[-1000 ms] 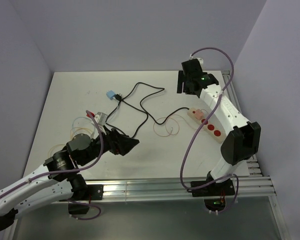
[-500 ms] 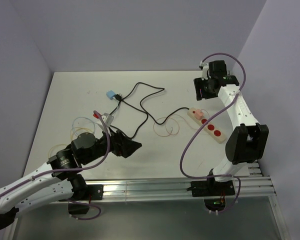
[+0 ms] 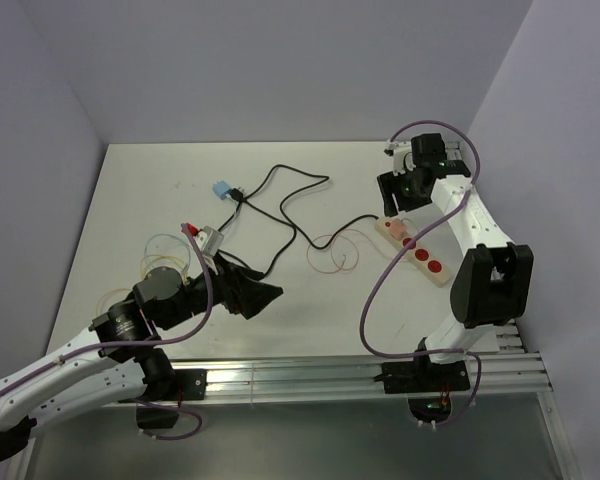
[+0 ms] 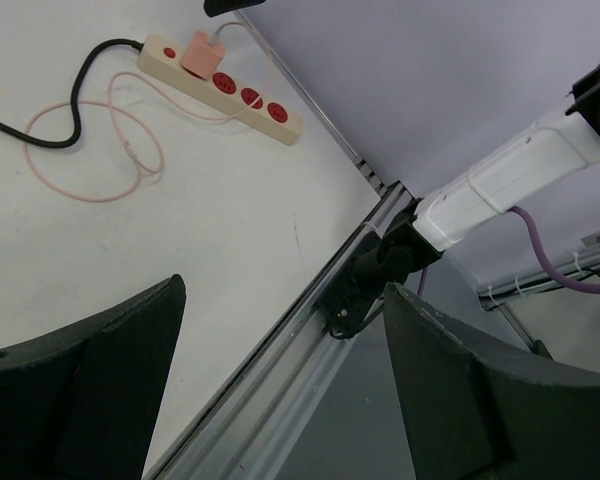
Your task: Insert the plug
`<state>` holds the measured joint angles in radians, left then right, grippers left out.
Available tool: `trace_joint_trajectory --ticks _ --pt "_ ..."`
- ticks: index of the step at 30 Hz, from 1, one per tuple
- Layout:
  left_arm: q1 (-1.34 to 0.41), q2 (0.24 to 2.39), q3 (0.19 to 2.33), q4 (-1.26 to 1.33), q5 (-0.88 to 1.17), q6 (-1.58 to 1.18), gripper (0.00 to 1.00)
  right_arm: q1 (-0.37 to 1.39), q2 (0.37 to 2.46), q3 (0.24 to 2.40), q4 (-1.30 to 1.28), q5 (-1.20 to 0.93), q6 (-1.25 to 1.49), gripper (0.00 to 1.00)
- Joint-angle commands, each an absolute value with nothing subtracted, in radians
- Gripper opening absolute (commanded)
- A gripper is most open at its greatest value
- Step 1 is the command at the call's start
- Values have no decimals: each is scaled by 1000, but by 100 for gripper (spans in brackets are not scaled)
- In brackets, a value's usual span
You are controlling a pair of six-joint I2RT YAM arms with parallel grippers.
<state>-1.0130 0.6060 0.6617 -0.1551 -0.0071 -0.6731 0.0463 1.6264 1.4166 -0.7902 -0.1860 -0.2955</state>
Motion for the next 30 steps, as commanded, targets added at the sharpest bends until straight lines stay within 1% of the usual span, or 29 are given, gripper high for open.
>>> trace_joint_trajectory --ticks 1,13,23,30 --pt "-1008 600 654 -74 41 -658 86 51 1654 1401 -770 -183 -318 70" --pt "-1008 612 673 -92 41 -626 86 67 1736 1394 -756 -106 -316 69" --pt "-1008 611 670 -90 43 -627 86 67 1736 1373 -755 -51 -314 62" --pt "-1006 598 667 -97 41 -626 86 67 1740 1353 -749 -57 -311 58"
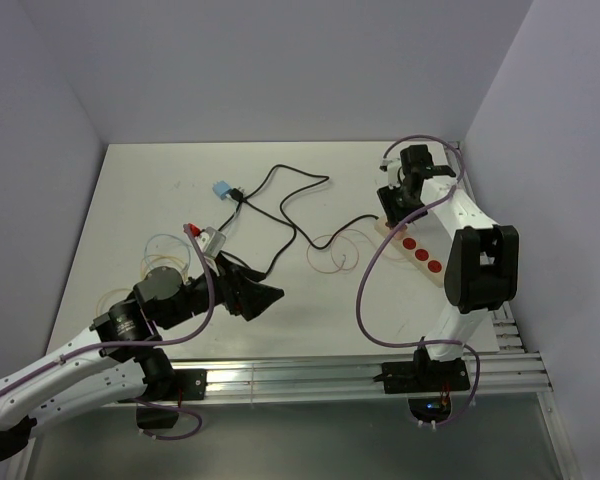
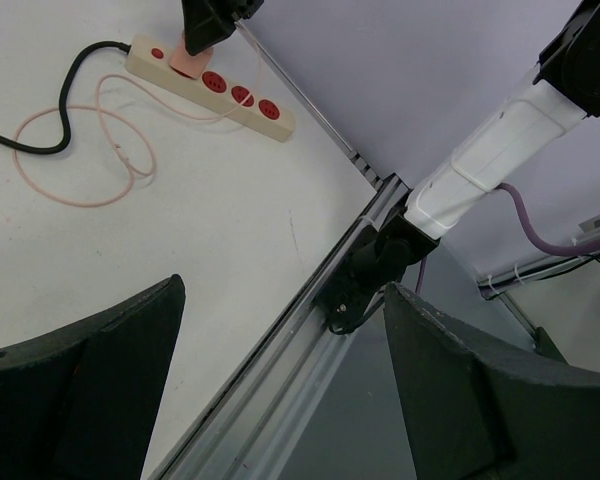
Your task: Insert the plug
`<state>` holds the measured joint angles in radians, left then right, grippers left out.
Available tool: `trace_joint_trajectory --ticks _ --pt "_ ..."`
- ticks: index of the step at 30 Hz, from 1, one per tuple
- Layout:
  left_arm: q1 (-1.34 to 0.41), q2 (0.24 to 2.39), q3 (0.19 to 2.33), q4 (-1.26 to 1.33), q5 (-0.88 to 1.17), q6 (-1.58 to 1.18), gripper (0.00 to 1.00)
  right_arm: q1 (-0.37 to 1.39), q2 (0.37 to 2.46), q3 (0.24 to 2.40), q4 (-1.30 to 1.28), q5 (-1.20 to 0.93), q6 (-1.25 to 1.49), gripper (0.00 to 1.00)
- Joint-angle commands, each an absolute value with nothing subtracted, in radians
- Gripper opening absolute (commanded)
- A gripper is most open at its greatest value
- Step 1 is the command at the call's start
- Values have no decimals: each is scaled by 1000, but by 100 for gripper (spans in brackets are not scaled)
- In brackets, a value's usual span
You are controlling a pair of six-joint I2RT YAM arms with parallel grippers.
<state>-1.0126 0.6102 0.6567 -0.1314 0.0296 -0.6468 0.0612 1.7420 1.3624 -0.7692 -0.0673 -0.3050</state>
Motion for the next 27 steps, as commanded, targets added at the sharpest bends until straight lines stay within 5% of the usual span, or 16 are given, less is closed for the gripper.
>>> trace_joint_trajectory --ticks 1,15,27 --pt "-1006 598 667 -98 41 -624 86 67 1741 1353 -752 -60 -311 57" --pt "-1006 575 658 -110 25 -611 87 83 1784 1313 -732 37 -316 44" --pt "-1005 542 621 -77 28 -630 87 118 1778 1244 -730 47 -350 0"
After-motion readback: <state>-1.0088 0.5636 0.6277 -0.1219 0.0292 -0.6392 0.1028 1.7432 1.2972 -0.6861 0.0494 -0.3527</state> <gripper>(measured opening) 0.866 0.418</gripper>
